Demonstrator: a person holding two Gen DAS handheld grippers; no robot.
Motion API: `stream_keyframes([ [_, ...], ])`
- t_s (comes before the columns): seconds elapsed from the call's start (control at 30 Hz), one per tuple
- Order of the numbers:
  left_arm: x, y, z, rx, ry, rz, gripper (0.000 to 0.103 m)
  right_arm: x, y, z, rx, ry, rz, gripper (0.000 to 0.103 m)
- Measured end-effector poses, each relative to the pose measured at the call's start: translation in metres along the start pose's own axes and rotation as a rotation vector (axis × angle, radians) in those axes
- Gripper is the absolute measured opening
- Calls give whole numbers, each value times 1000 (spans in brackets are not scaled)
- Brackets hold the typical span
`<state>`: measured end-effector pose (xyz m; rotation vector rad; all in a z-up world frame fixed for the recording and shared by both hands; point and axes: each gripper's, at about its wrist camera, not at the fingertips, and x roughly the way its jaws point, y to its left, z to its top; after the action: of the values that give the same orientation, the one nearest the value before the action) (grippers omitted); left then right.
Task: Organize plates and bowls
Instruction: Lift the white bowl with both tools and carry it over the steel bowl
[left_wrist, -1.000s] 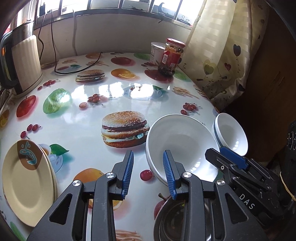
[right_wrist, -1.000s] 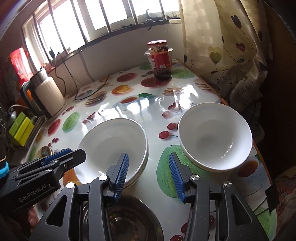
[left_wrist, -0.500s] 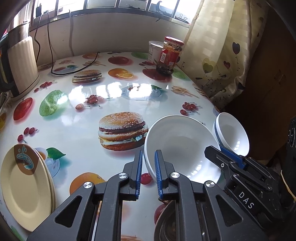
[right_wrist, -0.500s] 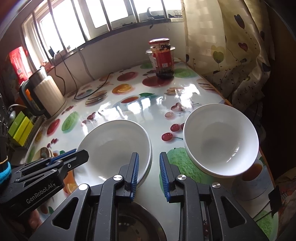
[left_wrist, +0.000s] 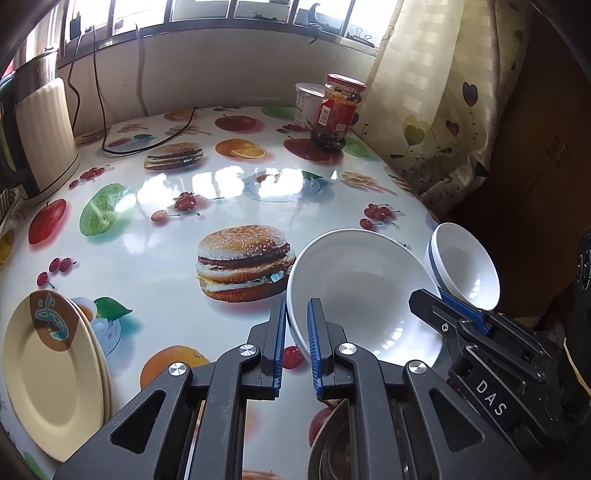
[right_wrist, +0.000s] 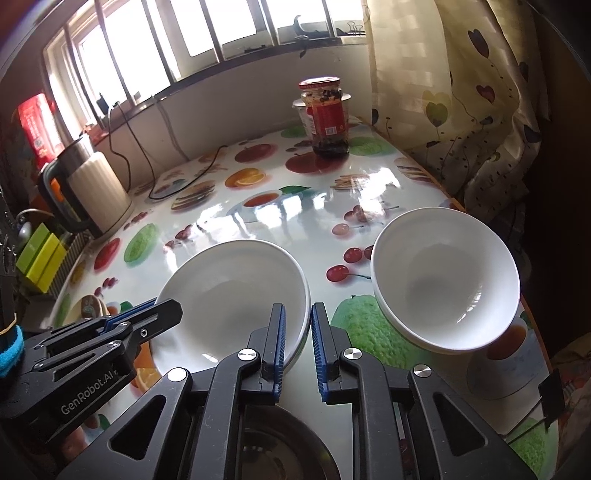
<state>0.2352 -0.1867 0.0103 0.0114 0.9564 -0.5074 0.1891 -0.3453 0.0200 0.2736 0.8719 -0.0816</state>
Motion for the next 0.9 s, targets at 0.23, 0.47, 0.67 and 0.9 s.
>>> stream_keyframes([
  [0.23, -1, -1, -1, 6, -2, 5, 12, 0, -3, 1, 4, -2, -1, 14],
  [0.47, -6, -1, -1, 7, -17, 11, 12, -2, -5, 1, 14, -13, 4, 11],
  [0.67, -10, -2, -1, 9, -28, 16, 12, -5, -4, 1, 11, -24, 5, 11],
  [0.9, -16, -5, -1, 17, -43, 14, 12, -12, -3, 0, 18, -47, 8, 11],
])
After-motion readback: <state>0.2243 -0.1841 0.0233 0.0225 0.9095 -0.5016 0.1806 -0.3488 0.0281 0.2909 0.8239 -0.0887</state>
